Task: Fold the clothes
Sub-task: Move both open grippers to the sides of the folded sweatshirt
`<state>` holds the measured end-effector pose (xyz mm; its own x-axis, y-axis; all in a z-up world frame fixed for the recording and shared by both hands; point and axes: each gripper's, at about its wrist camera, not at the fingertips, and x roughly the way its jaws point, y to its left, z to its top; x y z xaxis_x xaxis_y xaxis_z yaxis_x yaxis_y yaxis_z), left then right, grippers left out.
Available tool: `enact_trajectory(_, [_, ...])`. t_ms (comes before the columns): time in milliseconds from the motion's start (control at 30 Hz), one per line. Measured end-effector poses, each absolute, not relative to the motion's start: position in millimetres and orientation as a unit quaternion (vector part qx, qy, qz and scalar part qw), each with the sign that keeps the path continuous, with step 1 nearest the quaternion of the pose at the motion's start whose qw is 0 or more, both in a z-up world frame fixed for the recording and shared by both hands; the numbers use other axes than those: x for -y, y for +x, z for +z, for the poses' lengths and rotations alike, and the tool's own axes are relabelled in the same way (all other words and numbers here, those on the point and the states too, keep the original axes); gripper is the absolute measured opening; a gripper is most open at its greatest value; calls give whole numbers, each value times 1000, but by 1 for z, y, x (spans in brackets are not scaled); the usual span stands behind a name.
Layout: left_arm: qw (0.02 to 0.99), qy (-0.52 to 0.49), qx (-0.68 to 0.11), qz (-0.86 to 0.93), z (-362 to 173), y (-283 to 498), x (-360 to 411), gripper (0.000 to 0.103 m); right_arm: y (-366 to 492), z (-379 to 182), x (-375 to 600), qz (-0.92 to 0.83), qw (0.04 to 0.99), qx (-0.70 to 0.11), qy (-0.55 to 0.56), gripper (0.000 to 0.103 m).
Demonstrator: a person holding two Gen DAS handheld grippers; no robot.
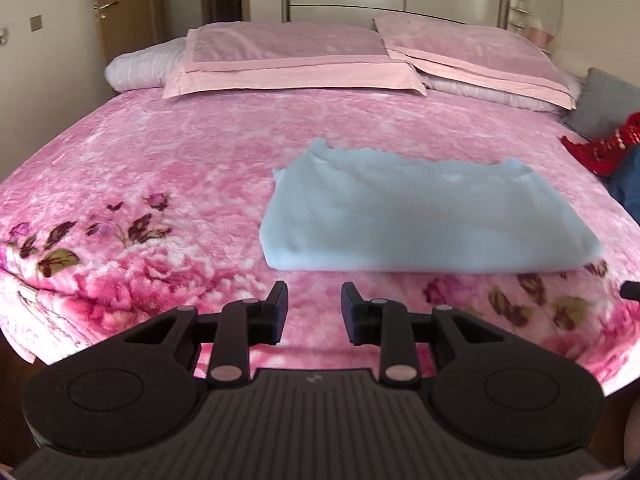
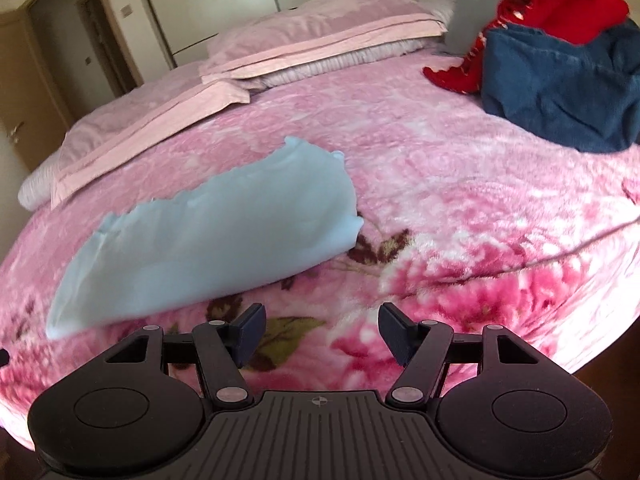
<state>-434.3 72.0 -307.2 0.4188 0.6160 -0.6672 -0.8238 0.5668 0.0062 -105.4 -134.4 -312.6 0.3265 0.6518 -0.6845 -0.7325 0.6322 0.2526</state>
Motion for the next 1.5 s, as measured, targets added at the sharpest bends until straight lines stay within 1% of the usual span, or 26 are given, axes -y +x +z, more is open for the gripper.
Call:
enact_trajectory(167, [833,-162,-323,419,-320,-420,-94,17,-104,-323,112,441,808,-384,-74,65])
enact_trajectory(400, [855,-124,-324,385,-337,-366,-136,17,-102,-328,49,481,814,-310,-98,65])
enact_trajectory(467, [859,-119,-328,373,-347,-350,-148,17,-101,-335,35,506,804,-296,-99,62])
enact_trajectory(500, [860,-118,-331,369,-352,-343,-152,17,-100,-341,32,520,796,-294,-96,58])
enact_trajectory(567, [855,-120,-348,364,-365,-331,-161,17,-93,-355,27,523,787,-312,-98,57])
enact_trajectory(633, [850,-125,-362,362,-377,-323,-168,17,-80,-371,29,487,798,-339,-104,56])
enact_trajectory(733, [849,-131,-362,362,-384,-325,-171,18,-61,-375,45,488,793,-355,-77,50])
enact_trajectory(833, [847,-141,-361,364,-371,-327,-169,16,-50,-365,54,488,788,-373,-48,49])
enact_trajectory(967, [862,-126,-344,352,-355,-325,-162,16,-38,-353,61,481,789,-383,6,49])
enact_trajectory(1033, [851,-132,-362,355,-364,-317,-167,16,-33,-361,54,472,786,-399,-13,49])
enact_trajectory(1067, [843,-140,-374,361,-370,-313,-170,12,-32,-360,53,472,785,-400,-14,49])
enact_trajectory(1200, [861,-143,-354,337,-363,-304,-160,12,-41,-342,55,476,795,-376,-7,49])
enact_trajectory(1267, [870,-141,-347,319,-359,-295,-154,12,-46,-336,50,481,803,-351,-22,49])
enact_trajectory(1333, [874,-139,-350,306,-363,-285,-153,12,-49,-339,38,474,808,-345,-56,49])
enact_trajectory(1433, [859,-140,-388,302,-389,-266,-160,14,-51,-364,20,464,801,-360,-114,49])
enact_trajectory(1500, [862,-126,-384,306,-395,-263,-156,12,-54,-364,19,463,805,-351,-118,49])
